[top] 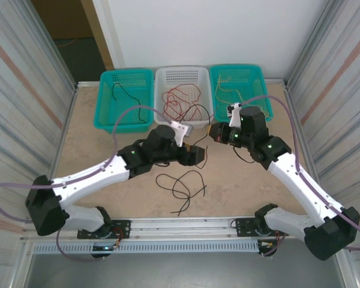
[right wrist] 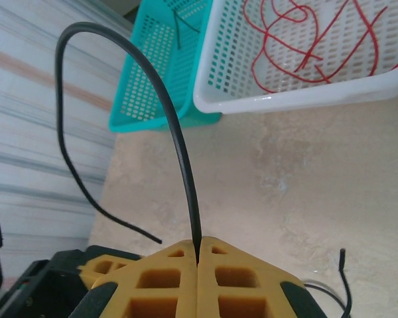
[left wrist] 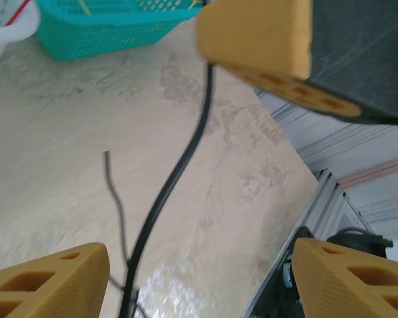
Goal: Untangle the cables
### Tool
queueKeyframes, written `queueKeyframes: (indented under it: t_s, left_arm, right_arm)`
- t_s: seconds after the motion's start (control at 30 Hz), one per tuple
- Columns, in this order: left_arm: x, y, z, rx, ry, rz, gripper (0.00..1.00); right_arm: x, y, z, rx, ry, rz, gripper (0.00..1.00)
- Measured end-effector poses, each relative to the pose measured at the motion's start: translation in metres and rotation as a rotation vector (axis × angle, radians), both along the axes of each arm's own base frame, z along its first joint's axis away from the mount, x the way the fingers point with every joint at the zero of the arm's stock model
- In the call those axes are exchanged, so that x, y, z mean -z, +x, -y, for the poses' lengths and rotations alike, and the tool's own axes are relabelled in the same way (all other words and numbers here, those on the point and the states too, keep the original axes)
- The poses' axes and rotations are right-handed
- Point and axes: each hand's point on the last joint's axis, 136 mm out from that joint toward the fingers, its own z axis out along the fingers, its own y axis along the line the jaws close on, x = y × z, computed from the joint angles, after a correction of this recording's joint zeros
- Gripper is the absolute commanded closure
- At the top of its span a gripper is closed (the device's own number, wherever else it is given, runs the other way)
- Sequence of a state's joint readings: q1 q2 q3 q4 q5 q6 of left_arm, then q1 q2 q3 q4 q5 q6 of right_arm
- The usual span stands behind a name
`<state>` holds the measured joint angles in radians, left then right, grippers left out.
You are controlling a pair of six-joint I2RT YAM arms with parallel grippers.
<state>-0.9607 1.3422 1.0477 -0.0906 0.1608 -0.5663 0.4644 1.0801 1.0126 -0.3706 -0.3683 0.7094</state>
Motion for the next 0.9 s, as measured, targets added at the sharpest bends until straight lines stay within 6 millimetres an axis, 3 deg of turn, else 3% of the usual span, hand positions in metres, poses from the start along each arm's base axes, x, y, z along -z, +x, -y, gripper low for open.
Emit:
queueKeyframes:
  t_s: [0.07,0.17,0.23,0.37,0.57,0.8,0.83,0.9]
  left_arm:
    - [-0.005,0.004,0.014,0.01,-0.011,0.031,0.45]
    - [-0.011,0.011,0.034,0.021,-0.02,0.075,0.7]
    - [-0.013,0.012,0.042,0.029,-0.014,0.099,0.78]
    - [-0.021,-0.003,0.055,0.07,-0.003,0.145,1.0]
    - [-0.023,-0.014,0.054,0.084,-0.018,0.144,1.0]
    - [-0.017,-0.015,0.032,0.021,-0.097,0.195,1.0]
    - [-0.017,-0.015,0.029,0.013,-0.104,0.2,1.0]
    - [-0.018,-0.014,0.026,-0.002,-0.107,0.207,1.0]
  right_arm:
    - [-0.003,-0.001,0.001,-0.035,0.012,-0.016,1.0]
    - [-0.014,-0.006,0.002,-0.075,0.031,-0.012,1.0]
    - [-0.021,-0.012,0.002,-0.093,0.051,-0.006,1.0]
    - [-0.038,-0.027,0.003,-0.103,0.118,0.017,1.0]
    - [-0.049,-0.048,0.009,-0.044,0.222,0.044,1.0]
    - [-0.033,-0.051,-0.002,-0.031,0.251,-0.067,1.0]
    - [-0.03,-0.051,-0.004,-0.033,0.248,-0.085,0.94]
    - [-0.023,-0.049,-0.006,-0.028,0.233,-0.113,0.68]
